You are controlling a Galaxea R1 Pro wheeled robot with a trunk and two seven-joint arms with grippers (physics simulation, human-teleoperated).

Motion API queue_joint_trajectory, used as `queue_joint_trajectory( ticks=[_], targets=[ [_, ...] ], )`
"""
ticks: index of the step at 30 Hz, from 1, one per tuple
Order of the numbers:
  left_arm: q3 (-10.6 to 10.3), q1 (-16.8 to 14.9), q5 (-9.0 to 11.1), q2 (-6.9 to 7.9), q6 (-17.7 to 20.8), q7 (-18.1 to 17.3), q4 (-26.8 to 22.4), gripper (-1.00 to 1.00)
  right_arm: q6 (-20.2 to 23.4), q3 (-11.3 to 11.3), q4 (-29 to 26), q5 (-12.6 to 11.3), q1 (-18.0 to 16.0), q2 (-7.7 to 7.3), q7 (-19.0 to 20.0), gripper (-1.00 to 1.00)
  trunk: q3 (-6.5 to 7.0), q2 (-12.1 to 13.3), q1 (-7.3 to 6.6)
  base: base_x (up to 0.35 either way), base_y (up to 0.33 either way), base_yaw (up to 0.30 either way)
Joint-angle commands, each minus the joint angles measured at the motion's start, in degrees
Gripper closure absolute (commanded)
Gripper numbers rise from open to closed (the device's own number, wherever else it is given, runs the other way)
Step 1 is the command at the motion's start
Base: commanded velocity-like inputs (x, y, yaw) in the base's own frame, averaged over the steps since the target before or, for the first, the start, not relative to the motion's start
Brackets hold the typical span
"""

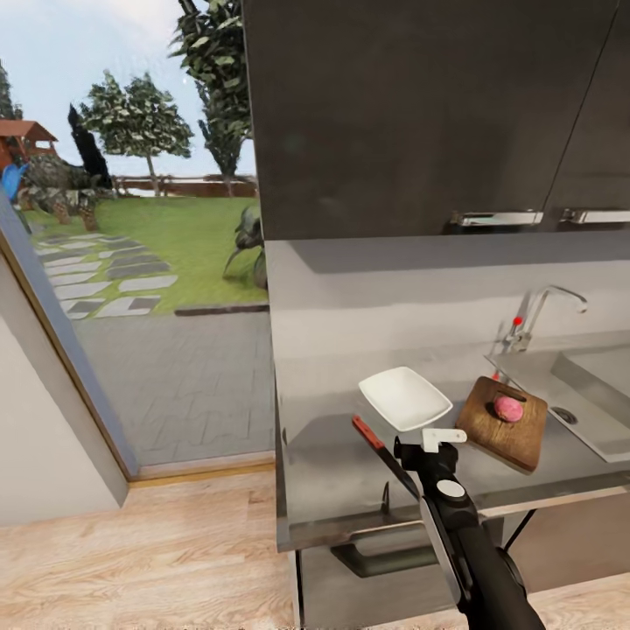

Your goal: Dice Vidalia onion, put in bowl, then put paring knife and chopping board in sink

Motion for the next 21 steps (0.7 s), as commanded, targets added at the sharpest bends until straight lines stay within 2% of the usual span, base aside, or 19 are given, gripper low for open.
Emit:
queue_joint_trajectory(
  ticks=[1,5,13,21],
  targets=[
    [-0.51,0.05,0.48,0.06,-0.05,0.28,-0.13,-1.00,0.48,0.09,-0.07,0.52,-0.05,-0.02,-0.13,-1.00,-0.21,-0.12,0.03,0.000,0.000,0.000],
    [-0.49,0.08,0.49,0.05,-0.05,0.28,-0.15,-1.00,0.48,0.09,-0.07,0.52,-0.05,-0.03,-0.09,-1.00,-0.58,-0.12,0.03,0.009,0.000,0.000],
    [-0.51,0.07,0.44,0.03,-0.05,0.26,-0.16,-1.00,0.48,0.09,-0.07,0.52,-0.05,-0.03,-0.08,-1.00,-1.31,-0.12,0.03,0.137,0.000,0.000],
    [-0.55,0.08,0.43,0.06,-0.05,0.28,-0.17,-1.00,0.48,0.09,0.01,0.47,-0.05,-0.03,-0.07,-1.00,-2.05,-0.12,0.03,0.023,0.000,0.000]
  ],
)
